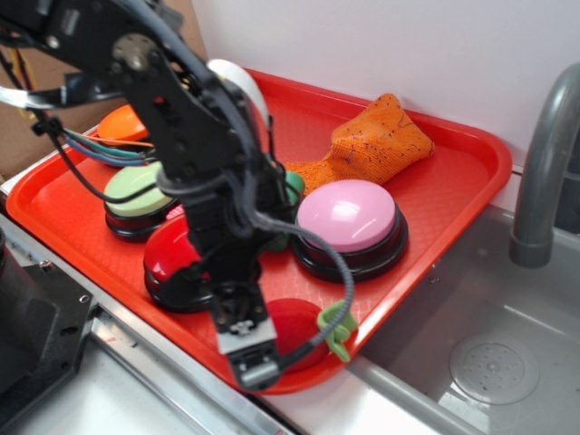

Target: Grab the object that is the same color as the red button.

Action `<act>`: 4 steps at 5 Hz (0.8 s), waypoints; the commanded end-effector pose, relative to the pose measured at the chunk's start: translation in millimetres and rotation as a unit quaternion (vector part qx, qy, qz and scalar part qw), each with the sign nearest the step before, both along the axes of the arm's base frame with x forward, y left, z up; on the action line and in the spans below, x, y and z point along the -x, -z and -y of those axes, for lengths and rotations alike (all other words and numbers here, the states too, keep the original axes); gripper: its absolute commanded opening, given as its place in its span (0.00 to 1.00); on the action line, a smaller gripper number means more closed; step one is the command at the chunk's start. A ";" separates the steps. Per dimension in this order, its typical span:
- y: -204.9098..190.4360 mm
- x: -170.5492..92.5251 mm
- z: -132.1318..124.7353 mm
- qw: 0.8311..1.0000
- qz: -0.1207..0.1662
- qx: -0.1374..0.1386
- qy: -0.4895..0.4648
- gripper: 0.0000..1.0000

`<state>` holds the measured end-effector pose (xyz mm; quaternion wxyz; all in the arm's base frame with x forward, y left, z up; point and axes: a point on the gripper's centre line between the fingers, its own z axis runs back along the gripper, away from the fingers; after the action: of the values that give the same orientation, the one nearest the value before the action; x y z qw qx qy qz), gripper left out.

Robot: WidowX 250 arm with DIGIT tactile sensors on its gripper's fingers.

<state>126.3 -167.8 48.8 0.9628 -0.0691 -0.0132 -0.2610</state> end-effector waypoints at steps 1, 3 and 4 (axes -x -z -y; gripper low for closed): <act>3.9 -6.5 9.8 1.000 0.004 0.011 -0.010 0.00; -5.7 -8.9 4.3 0.999 -0.009 0.012 -0.045 0.00; -42.2 -15.3 -11.3 0.995 0.010 0.016 -0.100 0.00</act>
<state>141.2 -149.5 75.7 0.9835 -0.0671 -0.0128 -0.1677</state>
